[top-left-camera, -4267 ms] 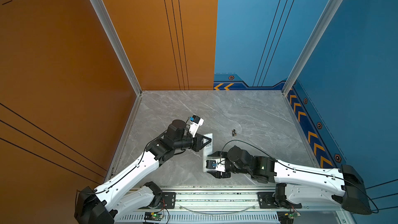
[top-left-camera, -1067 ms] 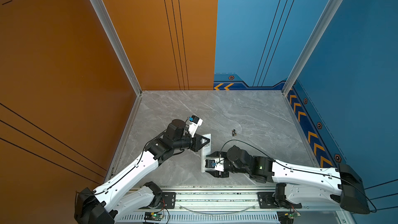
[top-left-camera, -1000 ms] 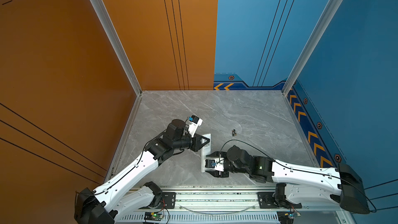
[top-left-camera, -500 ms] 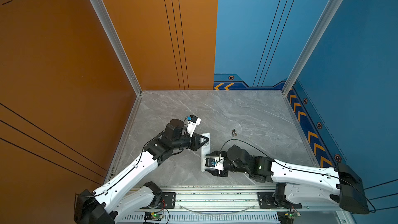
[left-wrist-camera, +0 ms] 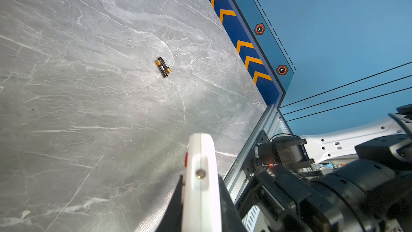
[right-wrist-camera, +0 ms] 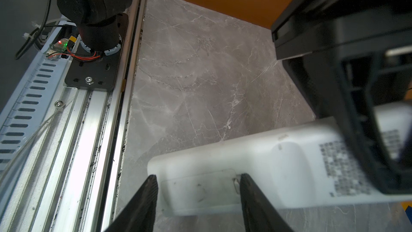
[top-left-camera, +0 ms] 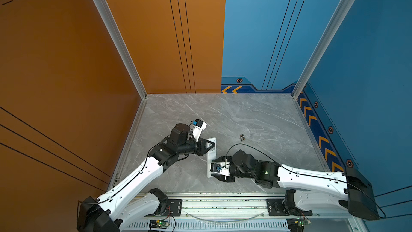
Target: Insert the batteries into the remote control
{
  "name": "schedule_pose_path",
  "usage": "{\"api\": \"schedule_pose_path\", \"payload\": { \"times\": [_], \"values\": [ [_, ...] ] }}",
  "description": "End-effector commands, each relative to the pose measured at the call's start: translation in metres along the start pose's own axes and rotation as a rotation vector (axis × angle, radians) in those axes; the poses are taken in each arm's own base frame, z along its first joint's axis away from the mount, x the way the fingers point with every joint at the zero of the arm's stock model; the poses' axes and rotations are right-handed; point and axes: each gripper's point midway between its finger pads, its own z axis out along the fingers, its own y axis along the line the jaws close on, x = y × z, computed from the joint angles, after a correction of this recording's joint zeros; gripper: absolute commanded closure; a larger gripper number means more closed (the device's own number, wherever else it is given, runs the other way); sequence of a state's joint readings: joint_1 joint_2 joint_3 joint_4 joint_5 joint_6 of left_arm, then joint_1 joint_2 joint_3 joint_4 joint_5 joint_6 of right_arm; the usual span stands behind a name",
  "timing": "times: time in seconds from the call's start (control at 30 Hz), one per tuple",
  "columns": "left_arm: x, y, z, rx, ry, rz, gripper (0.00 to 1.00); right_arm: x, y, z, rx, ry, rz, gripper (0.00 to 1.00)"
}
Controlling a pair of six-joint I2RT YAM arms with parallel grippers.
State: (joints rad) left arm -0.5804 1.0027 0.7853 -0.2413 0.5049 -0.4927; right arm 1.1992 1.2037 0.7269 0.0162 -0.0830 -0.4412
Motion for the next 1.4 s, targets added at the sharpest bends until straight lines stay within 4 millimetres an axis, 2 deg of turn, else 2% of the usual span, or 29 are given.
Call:
{"api": "schedule_pose_path", "payload": {
  "times": [0.0,0.8,1.37],
  "values": [
    [-0.025,-0.031,-0.01,0.118,-0.084,0.045,1.0,0.036,0.029,0.007,-0.108,0.147,-0.002,0.45],
    [-0.019,-0.022,-0.009,0.084,-0.07,0.044,1.0,0.028,0.045,-0.004,-0.159,0.171,-0.041,0.55],
    [-0.016,-0.019,-0.008,0.068,-0.063,0.048,1.0,0.023,0.047,-0.008,-0.17,0.17,-0.055,0.72]
  ]
}}
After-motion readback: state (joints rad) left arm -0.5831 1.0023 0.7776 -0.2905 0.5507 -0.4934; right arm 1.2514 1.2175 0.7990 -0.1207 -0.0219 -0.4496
